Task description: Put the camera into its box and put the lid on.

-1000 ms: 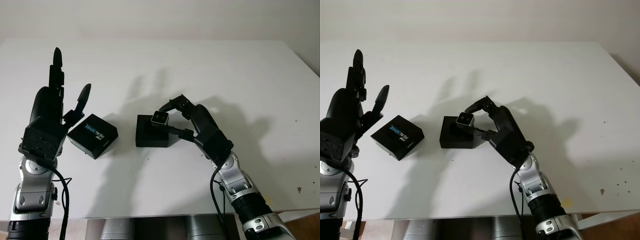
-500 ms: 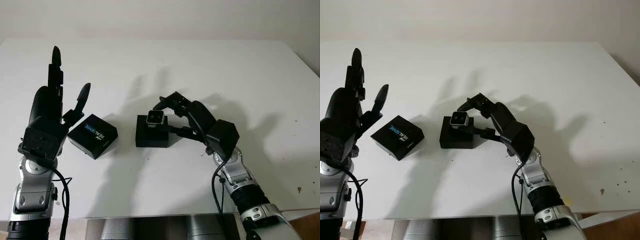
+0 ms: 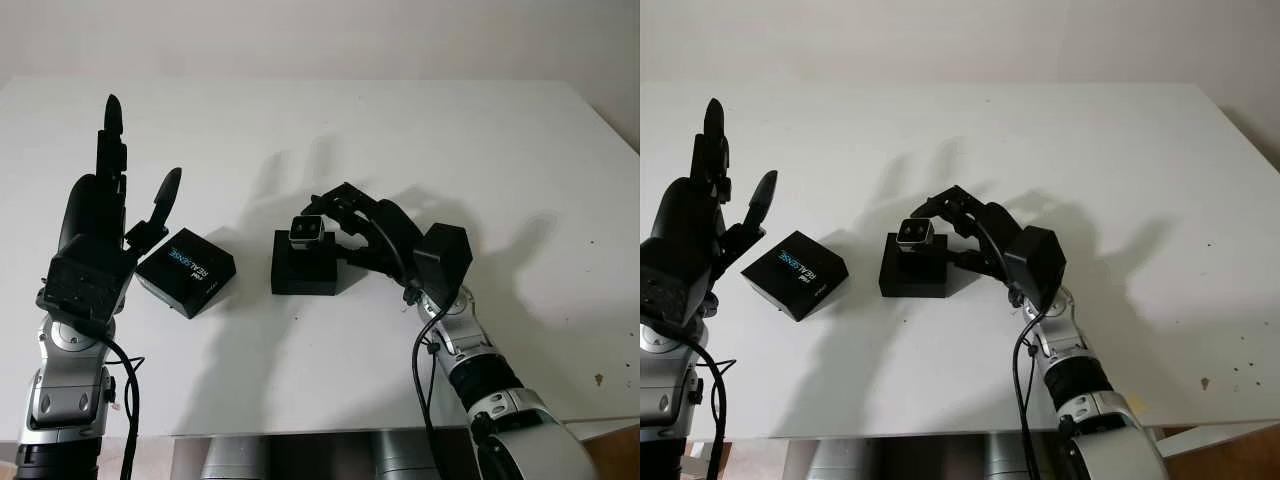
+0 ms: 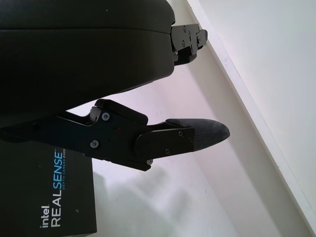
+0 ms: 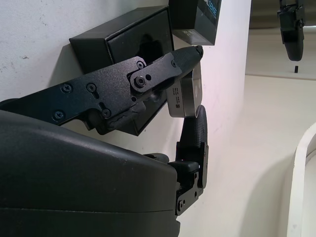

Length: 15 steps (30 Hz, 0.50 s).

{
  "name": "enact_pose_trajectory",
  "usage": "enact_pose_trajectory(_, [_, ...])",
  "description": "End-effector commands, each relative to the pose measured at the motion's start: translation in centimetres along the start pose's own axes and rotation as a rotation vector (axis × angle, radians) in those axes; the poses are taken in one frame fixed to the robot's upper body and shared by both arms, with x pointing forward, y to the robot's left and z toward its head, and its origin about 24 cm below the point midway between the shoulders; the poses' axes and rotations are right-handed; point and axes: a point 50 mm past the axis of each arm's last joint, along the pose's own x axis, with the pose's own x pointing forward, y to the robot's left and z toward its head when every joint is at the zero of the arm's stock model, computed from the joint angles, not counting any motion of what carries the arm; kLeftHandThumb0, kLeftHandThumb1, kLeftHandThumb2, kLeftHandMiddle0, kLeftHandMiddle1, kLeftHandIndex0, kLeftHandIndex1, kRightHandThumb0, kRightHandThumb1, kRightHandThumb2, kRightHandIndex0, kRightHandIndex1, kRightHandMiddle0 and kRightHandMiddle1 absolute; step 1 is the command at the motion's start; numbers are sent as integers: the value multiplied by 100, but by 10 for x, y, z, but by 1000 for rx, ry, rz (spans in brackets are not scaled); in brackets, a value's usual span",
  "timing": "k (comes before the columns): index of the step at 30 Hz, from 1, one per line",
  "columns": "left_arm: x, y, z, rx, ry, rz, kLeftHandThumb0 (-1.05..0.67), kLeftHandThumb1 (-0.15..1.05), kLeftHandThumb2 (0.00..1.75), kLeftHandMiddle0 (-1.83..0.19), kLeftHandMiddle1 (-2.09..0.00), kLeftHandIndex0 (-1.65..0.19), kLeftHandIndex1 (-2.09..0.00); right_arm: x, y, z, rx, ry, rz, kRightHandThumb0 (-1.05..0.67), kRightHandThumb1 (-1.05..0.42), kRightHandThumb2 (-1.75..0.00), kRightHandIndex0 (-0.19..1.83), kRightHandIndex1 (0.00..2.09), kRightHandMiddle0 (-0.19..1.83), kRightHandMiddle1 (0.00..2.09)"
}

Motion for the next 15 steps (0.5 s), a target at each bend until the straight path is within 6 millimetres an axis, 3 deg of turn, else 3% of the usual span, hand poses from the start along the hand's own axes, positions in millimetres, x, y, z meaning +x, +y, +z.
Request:
enact_pose_trajectory(1, [-1, 0, 3, 1, -10, 1, -64, 105, 50, 15, -5, 15, -5, 5, -1, 6, -6, -26, 1, -54, -94, -5, 31, 5, 42, 150])
enact_pose_trajectory(15, [1, 1, 5, 2, -26, -12, -64, 105, 50, 15, -5, 16, -5, 5, -3, 1, 28, 2, 40, -53, -93, -5, 29, 5, 42, 151])
